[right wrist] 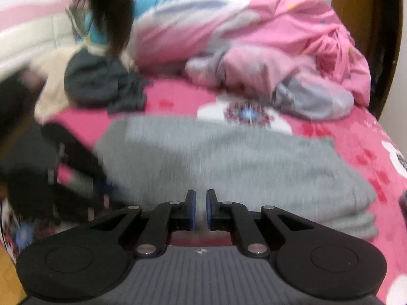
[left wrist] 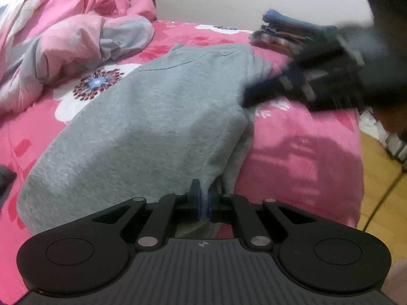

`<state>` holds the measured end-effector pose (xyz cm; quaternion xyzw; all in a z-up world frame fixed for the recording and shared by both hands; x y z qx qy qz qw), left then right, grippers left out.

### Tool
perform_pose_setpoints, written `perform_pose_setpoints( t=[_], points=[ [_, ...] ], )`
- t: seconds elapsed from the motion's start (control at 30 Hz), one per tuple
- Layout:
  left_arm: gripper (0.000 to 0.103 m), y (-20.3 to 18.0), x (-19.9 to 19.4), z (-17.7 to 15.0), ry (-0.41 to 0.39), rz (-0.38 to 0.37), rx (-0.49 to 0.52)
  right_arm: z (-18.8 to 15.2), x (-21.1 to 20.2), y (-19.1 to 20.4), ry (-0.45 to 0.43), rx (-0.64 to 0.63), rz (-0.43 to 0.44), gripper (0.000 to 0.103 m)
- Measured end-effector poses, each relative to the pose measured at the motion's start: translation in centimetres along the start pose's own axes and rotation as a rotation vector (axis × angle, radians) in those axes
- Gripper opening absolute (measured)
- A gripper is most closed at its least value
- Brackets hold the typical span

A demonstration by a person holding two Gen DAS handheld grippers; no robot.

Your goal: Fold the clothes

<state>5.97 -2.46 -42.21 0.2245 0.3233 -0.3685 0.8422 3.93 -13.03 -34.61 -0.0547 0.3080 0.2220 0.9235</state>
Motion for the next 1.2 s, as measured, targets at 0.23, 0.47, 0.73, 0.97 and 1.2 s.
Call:
perform_pose_setpoints(
  t=[0.23,0.47,0.73,0.97,1.2],
  points=[
    [0.019,-0.1,-0.3,-0.5,0.027,0.028,-0.002,-5.1,4.9,-0.7,0.085,-0.042,0.048,0.009],
    [0.023,3.2,-5.1,-1.7,0.101,0.036,-0.229,-4.6,4.8,-0.6,0.081,-0.063,0.067,0.010],
    [0.023,5.5,-5.8,-1.5,0.084,0.070,-0.392,-4.8,4.5,-0.3,0.071,-0.125,0.067,0.012],
    [0.025,4.3,-3.8,-3.6,0.120,0.089,-0.345,-3.3,3.9,-0.3,0.079,-0.191,0.058,0.025],
    [0.026,3.4,-2.9,-4.6,0.127,0.117,-0.320,-1.5,4.5,3.6,0.037,-0.229,0.170,0.025]
  ],
)
Point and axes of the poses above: each gripper's, at about its wrist camera, not at the fingertips, and x roughly the way its jaws point, y to its left, z to its top, the point moved 7 cm from there along x, roughly the way its jaws point, and after that the axes turned 8 degrees about z, right-handed, at the moved point
